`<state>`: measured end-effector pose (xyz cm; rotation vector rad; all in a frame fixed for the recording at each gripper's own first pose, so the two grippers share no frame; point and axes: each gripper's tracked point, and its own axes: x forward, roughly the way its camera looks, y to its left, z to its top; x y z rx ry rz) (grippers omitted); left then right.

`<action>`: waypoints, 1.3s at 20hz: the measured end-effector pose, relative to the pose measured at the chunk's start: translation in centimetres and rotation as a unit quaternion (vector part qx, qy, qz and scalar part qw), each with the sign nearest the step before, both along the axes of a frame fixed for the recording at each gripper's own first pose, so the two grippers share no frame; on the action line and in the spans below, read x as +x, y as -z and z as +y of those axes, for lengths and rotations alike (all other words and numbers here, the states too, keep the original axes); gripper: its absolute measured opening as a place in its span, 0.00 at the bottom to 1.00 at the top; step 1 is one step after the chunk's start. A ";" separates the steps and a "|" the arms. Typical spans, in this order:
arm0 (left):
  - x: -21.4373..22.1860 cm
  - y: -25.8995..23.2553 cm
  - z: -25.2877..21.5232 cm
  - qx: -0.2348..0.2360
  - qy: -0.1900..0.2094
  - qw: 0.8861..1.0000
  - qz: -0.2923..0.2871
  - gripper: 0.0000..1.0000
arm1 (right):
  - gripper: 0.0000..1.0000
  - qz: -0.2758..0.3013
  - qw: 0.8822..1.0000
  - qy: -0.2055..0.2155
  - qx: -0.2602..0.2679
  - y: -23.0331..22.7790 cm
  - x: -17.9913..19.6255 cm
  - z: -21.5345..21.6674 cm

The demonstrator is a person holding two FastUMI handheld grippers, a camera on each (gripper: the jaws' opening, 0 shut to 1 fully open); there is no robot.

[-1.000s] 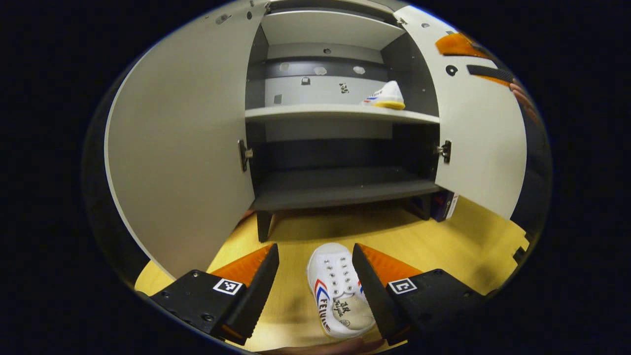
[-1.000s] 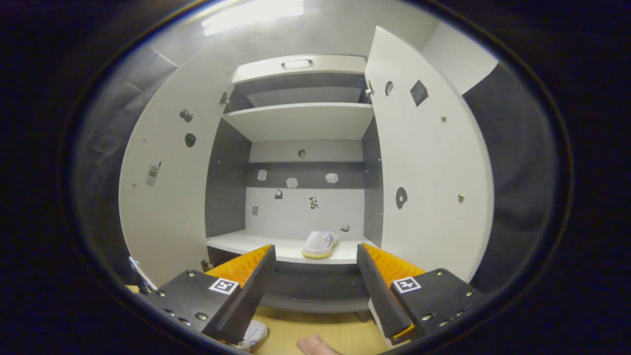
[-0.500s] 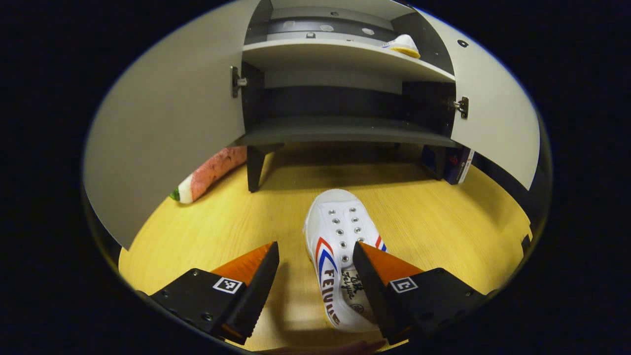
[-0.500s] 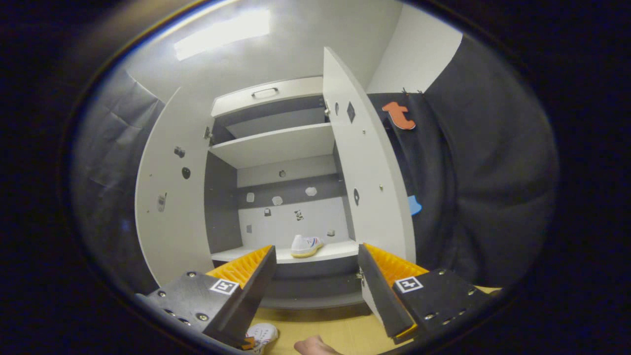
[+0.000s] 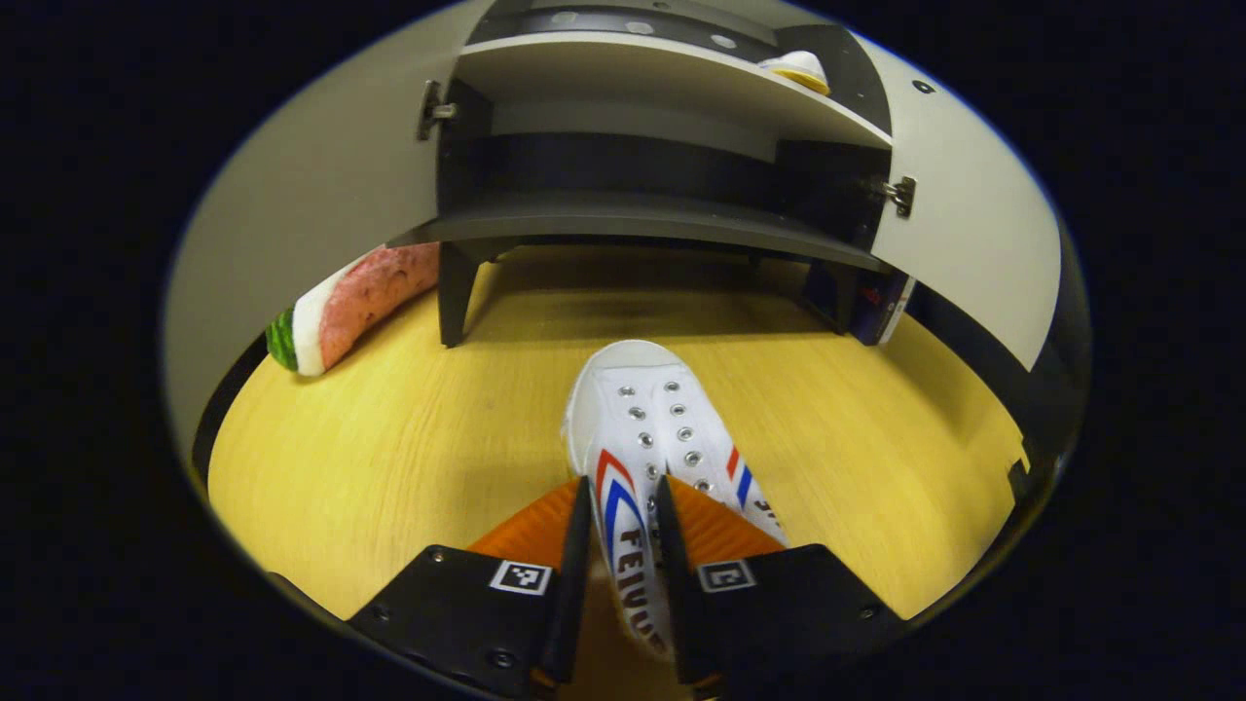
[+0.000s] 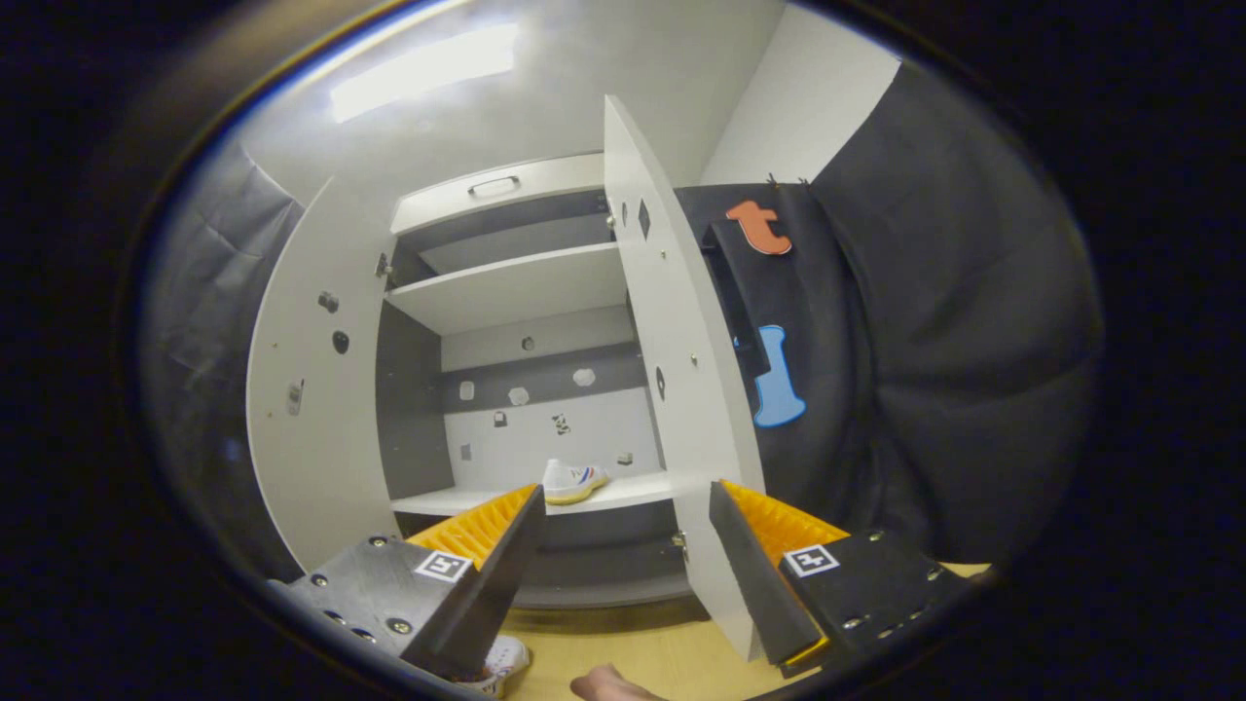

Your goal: Grab one shoe with the right hand and put it into the shoe cabinet, grab the other shoe with the left hand and put it into the shoe cabinet; then close the right door with the right hand and the left door with the left hand.

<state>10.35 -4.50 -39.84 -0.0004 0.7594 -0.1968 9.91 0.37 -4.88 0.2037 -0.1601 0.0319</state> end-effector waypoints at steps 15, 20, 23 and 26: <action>2.3 -14.9 1.3 0.035 -0.005 0.992 -0.123 0.00 | 1.00 -0.012 0.997 0.001 -0.073 -0.4 -2.3 0.3; 5.1 -22.3 0.7 0.003 -0.020 0.985 -0.173 0.00 | 1.00 -0.017 0.995 -0.009 -0.102 0.0 -2.4 1.9; 6.9 -26.2 0.1 -0.024 -0.026 0.981 -0.189 0.01 | 0.98 -0.028 0.997 -0.015 -0.073 -0.1 -2.6 1.8; 9.4 -30.6 -0.6 -0.042 -0.033 0.977 -0.207 0.00 | 1.00 -0.024 0.998 -0.020 -0.060 0.6 -2.6 1.3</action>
